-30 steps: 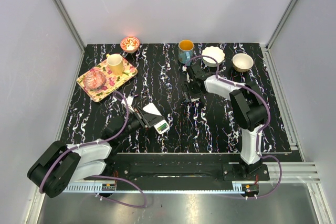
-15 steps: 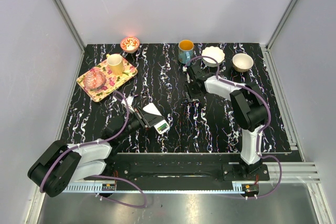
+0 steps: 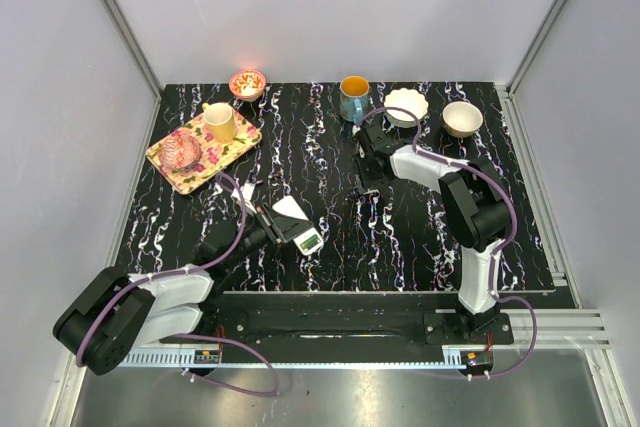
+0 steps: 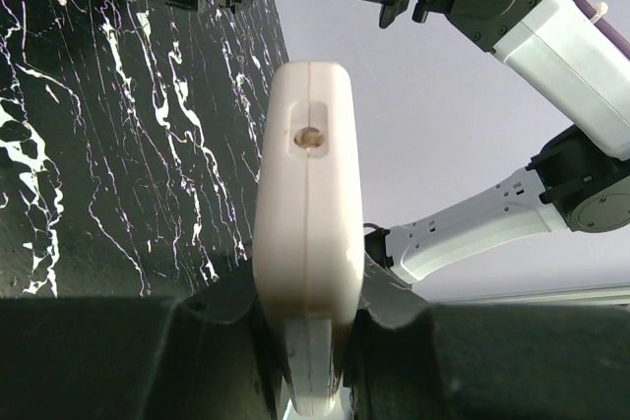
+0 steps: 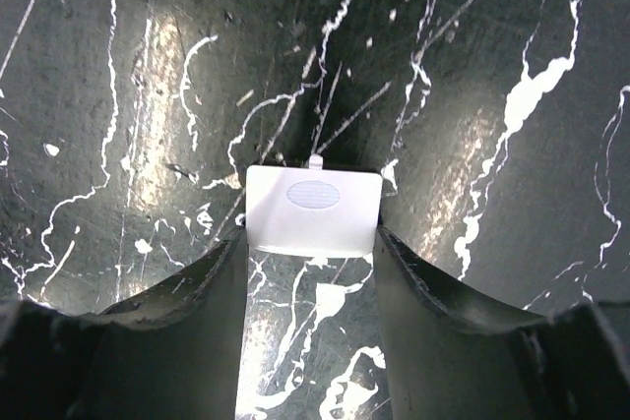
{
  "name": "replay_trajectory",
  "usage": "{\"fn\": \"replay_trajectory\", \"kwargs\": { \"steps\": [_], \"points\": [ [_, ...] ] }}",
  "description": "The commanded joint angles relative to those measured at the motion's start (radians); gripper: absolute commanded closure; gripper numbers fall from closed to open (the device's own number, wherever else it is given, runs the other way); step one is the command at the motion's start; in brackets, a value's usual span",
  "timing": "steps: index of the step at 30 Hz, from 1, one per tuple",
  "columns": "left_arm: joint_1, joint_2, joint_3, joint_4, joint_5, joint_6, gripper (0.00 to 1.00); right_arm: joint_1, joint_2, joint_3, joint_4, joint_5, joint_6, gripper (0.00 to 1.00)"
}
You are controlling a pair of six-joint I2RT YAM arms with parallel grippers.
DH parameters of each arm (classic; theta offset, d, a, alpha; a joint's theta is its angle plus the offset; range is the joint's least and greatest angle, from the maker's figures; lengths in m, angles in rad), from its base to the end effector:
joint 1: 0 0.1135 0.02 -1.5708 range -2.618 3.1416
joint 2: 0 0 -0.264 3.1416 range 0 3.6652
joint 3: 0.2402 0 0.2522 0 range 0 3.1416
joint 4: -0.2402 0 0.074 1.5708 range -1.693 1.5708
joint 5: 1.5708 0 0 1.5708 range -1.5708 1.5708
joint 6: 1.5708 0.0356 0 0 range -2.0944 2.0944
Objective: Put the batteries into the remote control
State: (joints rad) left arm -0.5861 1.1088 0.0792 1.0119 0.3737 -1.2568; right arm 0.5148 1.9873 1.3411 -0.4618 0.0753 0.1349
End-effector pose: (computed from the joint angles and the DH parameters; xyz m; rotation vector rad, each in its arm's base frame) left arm 0.1487 -0.1143 0.1689 -0.2844 1.8606 -1.6596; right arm 0.3559 0.1982 0.1573 -0.4822 2.6339 0.1058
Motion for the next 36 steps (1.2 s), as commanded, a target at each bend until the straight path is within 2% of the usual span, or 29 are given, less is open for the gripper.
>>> {"fn": "replay_trajectory", "kwargs": {
  "steps": [1,6,10,18,23,29,36],
  "points": [
    [-0.004,0.017,0.059,0.088,-0.007,-0.001,1.0,-0.002,-0.04,-0.065,-0.161,0.03,0.087,1.0],
    [-0.004,0.062,0.128,0.099,-0.041,-0.003,1.0,-0.001,-0.187,-0.053,-0.282,0.052,0.147,1.0],
    [-0.004,0.157,0.177,0.158,-0.068,-0.021,1.0,0.02,-0.326,-0.063,-0.357,0.001,0.212,1.0],
    [-0.011,0.361,0.26,0.318,-0.038,-0.084,1.0,0.122,-0.553,0.007,-0.601,-0.008,0.192,1.0],
    [-0.023,0.402,0.292,0.306,-0.001,-0.095,1.0,0.229,-0.571,0.075,-0.737,-0.025,0.181,1.0],
    [-0.046,0.424,0.327,0.237,0.022,-0.09,1.0,0.333,-0.503,0.22,-0.853,-0.032,0.172,1.0],
    [-0.095,0.457,0.361,0.176,0.022,-0.089,1.0,0.387,-0.418,0.3,-0.868,-0.06,0.15,1.0]
  ]
}}
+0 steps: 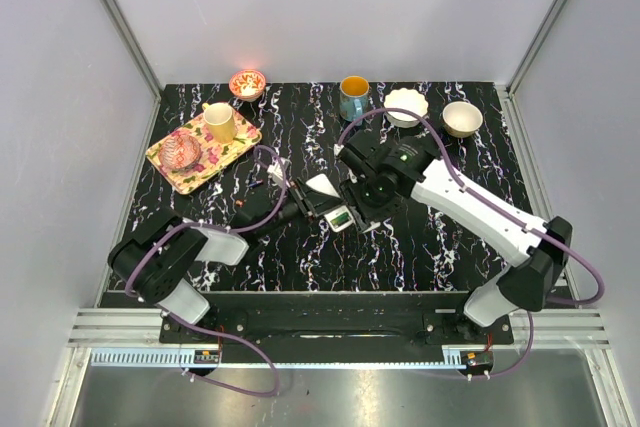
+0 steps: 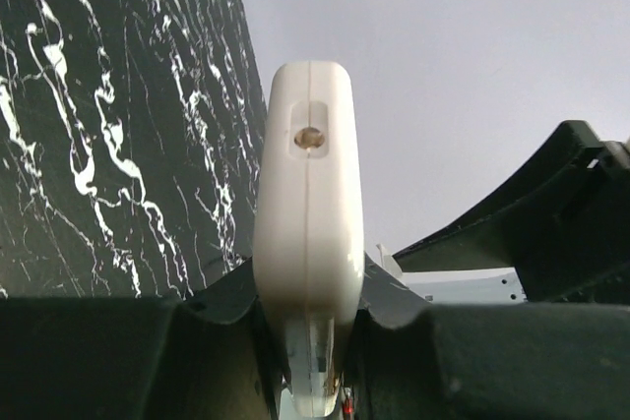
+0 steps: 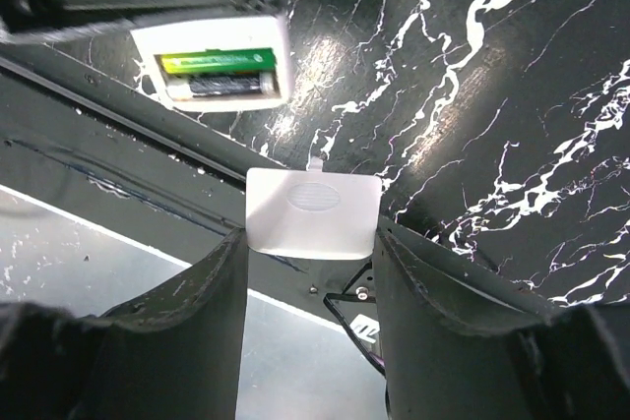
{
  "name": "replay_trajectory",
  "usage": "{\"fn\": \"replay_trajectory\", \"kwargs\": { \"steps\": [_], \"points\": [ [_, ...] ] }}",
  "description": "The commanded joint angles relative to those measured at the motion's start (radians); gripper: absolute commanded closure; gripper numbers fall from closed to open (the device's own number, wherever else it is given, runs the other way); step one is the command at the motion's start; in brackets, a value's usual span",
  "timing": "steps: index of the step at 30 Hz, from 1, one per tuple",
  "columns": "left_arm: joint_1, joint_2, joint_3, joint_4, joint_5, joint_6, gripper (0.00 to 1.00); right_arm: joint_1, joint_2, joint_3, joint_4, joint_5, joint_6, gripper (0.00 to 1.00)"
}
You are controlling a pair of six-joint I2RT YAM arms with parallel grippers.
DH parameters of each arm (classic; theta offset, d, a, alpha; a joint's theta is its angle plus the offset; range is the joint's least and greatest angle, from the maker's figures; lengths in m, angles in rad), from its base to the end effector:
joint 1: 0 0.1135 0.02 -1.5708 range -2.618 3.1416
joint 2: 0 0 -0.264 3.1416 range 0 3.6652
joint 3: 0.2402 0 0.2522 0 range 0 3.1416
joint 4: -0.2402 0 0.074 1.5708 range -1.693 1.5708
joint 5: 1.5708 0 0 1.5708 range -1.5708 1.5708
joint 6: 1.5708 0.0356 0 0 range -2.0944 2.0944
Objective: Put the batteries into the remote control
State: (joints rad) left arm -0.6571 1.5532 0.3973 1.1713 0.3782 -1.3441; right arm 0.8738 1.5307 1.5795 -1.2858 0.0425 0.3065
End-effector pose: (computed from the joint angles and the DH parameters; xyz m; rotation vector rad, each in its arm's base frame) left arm 0.2106 -0.1790 0.1791 -0.2861 1.8733 -1.7824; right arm 0.1854 0.2191 0.3456 -0.7831 2.7226 0.2156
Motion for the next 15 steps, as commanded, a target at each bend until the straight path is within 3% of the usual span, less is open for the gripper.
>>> {"fn": "replay_trajectory", "kwargs": {
  "steps": [1,15],
  "points": [
    [-0.036,0.013,0.046,0.002,0.01,0.005,1.0,0.033,0.057,0.069,-0.043,-0.027,-0.026,1.0],
    [-0.068,-0.001,0.051,-0.071,-0.059,0.011,1.0,0.042,0.155,0.148,-0.06,-0.107,-0.029,1.0]
  ]
}}
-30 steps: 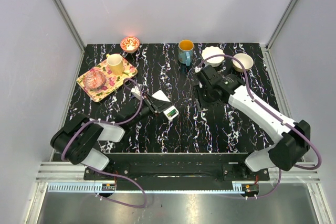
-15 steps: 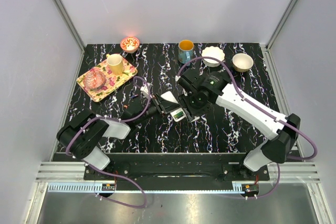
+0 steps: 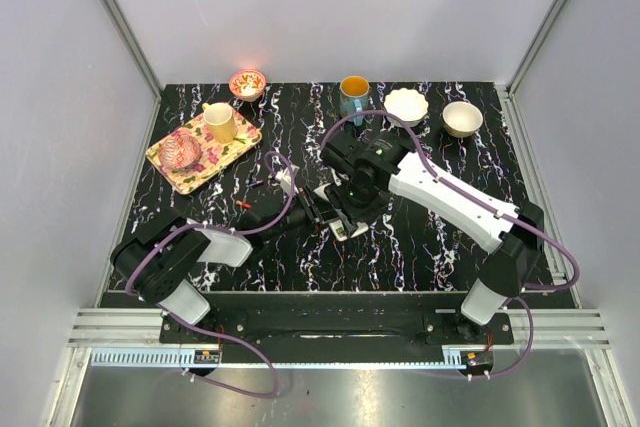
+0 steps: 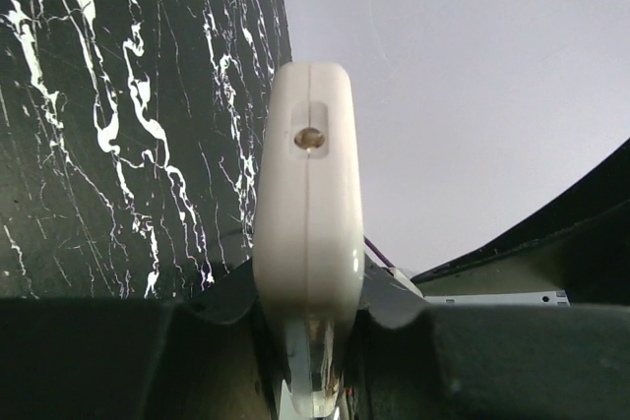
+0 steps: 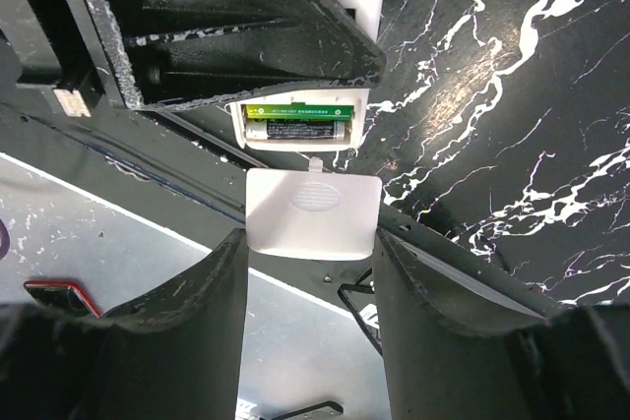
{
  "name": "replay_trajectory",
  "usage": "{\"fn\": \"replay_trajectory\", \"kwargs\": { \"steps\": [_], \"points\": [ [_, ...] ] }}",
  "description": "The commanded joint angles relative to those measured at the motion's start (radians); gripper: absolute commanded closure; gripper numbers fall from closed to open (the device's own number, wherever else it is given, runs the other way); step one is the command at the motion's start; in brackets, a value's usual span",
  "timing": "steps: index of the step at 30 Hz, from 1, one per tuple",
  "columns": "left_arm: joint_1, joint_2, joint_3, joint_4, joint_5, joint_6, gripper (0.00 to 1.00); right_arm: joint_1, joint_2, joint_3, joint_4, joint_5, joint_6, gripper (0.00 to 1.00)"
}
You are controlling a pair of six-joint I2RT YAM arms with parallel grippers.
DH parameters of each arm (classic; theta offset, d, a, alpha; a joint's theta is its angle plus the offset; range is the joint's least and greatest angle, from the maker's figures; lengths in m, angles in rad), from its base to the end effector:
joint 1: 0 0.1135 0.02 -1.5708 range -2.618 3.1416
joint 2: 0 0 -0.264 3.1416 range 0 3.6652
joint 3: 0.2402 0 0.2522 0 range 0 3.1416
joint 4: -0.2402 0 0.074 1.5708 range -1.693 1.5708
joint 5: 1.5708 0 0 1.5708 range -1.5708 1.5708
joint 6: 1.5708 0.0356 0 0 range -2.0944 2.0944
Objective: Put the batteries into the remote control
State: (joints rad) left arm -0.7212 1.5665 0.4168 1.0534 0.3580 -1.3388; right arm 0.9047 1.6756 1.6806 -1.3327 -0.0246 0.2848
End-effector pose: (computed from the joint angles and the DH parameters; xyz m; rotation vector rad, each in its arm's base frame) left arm 0.2025 -0.1946 0.1681 -0.2958 2.0121 -1.7492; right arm 0.1962 0.2511 0.3309 -0.9025 2.8034 0.2316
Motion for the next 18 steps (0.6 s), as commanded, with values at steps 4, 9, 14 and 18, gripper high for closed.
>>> {"fn": "replay_trajectory", "kwargs": {
  "steps": [4,9,14,18],
  "points": [
    [-0.006,-0.016,0.02,0.054,-0.051,0.003,1.0,0.016,0.027,0.048,-0.011,-0.047,-0.006,1.0],
    [-0.006,-0.022,0.013,0.076,-0.067,-0.003,1.0,0.016,0.036,0.042,-0.005,-0.046,-0.001,1.0],
    [-0.009,-0.034,0.007,0.079,-0.073,0.0,1.0,0.017,0.044,0.034,0.01,-0.031,0.007,1.0],
    [-0.011,-0.043,0.005,0.079,-0.076,0.001,1.0,0.016,0.044,0.028,0.032,-0.028,0.017,1.0]
  ]
}}
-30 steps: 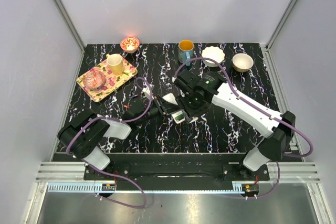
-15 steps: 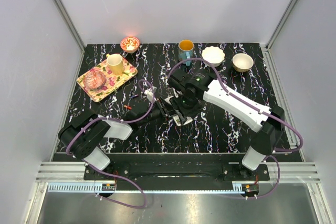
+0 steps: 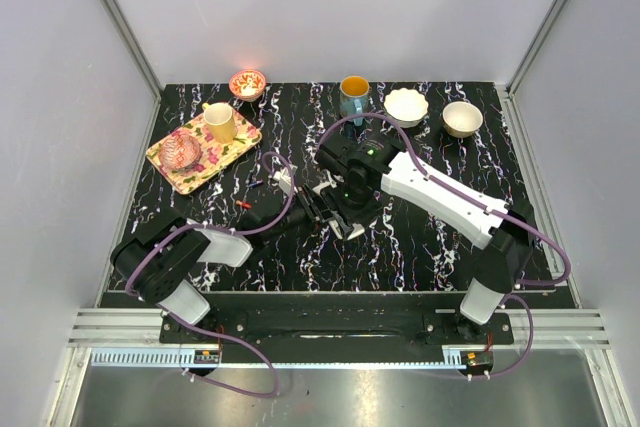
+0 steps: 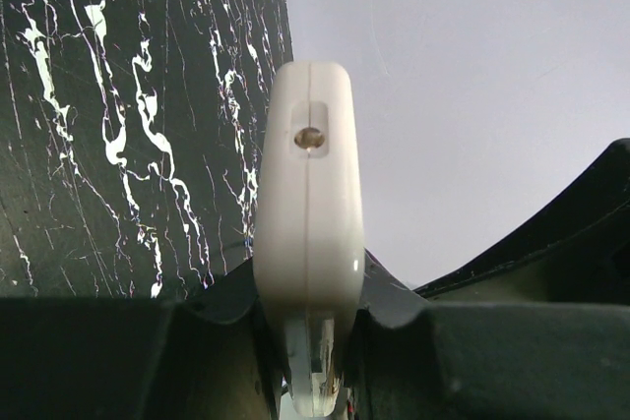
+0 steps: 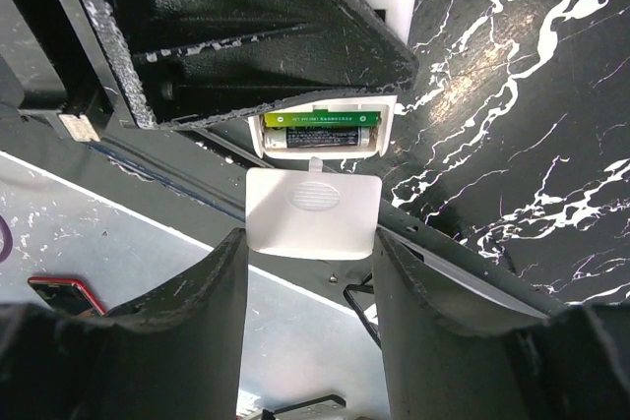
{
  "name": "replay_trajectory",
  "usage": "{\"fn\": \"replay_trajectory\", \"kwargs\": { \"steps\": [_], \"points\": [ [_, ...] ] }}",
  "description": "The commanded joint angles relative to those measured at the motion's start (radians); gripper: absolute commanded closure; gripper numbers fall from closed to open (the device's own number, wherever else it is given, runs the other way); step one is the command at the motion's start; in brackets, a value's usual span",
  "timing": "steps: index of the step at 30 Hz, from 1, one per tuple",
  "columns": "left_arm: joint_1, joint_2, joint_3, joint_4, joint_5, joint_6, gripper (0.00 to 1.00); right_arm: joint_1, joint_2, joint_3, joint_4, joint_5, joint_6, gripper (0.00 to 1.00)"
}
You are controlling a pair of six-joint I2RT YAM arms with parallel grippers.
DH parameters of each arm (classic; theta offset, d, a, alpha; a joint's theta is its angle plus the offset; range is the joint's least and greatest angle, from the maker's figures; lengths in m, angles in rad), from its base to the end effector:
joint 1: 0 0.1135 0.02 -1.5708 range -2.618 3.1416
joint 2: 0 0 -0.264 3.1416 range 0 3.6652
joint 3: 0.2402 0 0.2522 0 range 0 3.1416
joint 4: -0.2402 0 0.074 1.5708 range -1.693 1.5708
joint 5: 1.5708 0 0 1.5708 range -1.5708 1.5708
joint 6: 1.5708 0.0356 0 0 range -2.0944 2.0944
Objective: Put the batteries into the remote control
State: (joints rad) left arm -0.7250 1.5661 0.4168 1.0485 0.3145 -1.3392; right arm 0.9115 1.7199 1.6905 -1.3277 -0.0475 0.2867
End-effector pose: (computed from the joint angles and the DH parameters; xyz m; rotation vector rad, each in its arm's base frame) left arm 0.2030 -0.1946 0.1677 -0.3322 1.9982 -1.7190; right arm 0.2002 0.2611 0.3203 -0.9238 2.8357 0.2389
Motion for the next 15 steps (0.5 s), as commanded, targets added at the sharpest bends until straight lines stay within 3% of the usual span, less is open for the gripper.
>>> {"fn": "replay_trajectory", "kwargs": {
  "steps": [1,15],
  "points": [
    [-0.008,-0.043,0.007,0.084,-0.034,0.003,1.0,0.009,0.003,0.014,0.035,0.001,0.017,1.0],
    [-0.01,-0.064,-0.004,0.099,-0.031,0.002,1.0,0.009,0.027,0.008,0.048,0.031,0.022,1.0]
  ]
}}
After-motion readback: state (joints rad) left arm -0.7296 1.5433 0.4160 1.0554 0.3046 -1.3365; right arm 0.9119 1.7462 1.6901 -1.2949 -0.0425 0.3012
